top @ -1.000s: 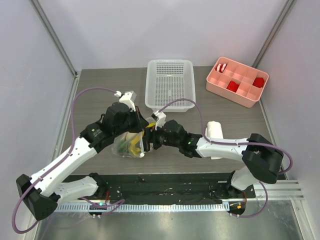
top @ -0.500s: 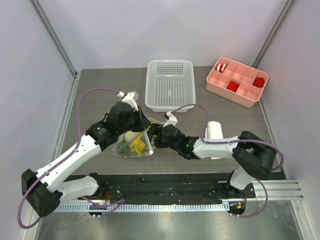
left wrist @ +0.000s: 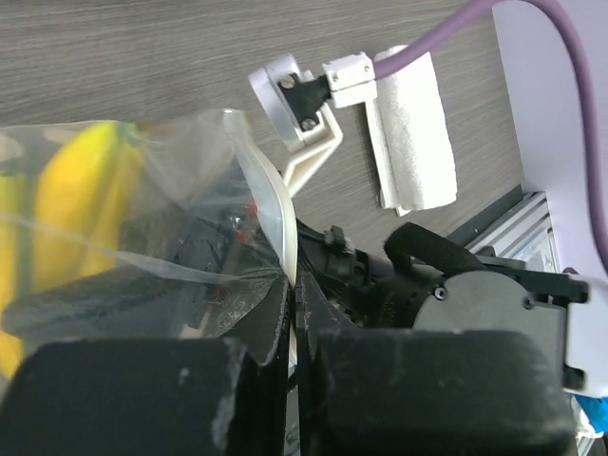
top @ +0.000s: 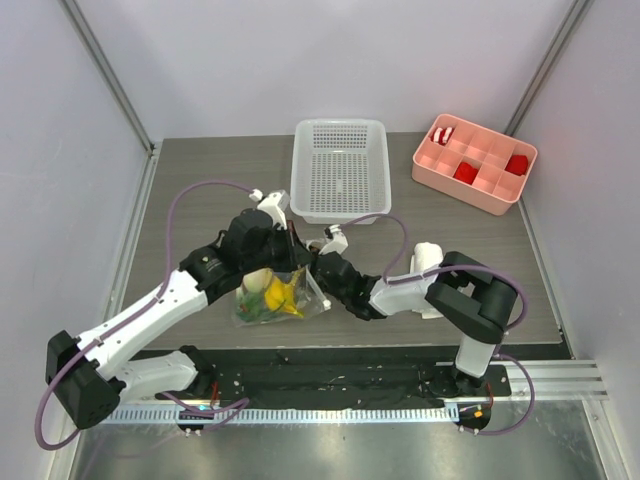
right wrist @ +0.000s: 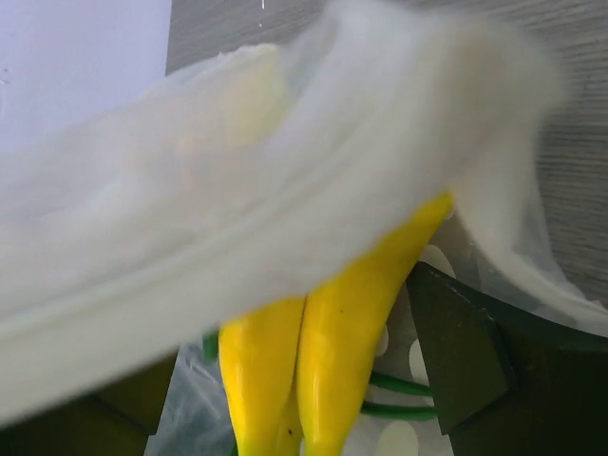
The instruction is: Open the zip-top bag and remove the fake food
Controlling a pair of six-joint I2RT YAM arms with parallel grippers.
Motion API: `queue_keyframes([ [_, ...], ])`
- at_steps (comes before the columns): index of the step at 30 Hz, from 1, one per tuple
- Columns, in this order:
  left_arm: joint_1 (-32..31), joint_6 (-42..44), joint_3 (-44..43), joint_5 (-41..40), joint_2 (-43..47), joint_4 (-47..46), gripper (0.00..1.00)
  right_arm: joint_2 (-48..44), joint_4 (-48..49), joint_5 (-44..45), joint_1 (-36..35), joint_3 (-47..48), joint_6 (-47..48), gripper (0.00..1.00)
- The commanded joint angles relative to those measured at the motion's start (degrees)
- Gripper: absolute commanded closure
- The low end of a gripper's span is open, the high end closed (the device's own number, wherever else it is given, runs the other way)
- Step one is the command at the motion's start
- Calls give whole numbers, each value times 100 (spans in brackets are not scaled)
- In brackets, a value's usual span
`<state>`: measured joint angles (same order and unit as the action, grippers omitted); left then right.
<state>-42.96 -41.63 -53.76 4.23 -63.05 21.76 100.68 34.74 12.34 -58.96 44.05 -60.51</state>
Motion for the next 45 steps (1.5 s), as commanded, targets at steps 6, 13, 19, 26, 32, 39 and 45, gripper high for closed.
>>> queue_keyframes([
  [6,-160,-91,76,333,64,-471,99,487,2096,612,16,-20,276,7],
  [13,-160,14,146,-27,328,-225,99,478,2484,629,16,-265,628,45],
  [19,-160,-29,129,-588,530,-23,100,461,2889,436,16,-441,786,82],
  [26,-160,66,-117,-1494,548,118,100,198,3039,59,-168,-731,1137,97],
  [32,-160,462,-591,-2214,223,522,100,-277,2696,67,-484,-1117,1611,99],
  [39,-160,542,-505,-2576,424,672,100,-699,3027,14,-626,-1636,2587,99],
  [45,-160,594,-207,-2568,661,821,100,-1287,2793,277,-617,-1795,2825,99],
])
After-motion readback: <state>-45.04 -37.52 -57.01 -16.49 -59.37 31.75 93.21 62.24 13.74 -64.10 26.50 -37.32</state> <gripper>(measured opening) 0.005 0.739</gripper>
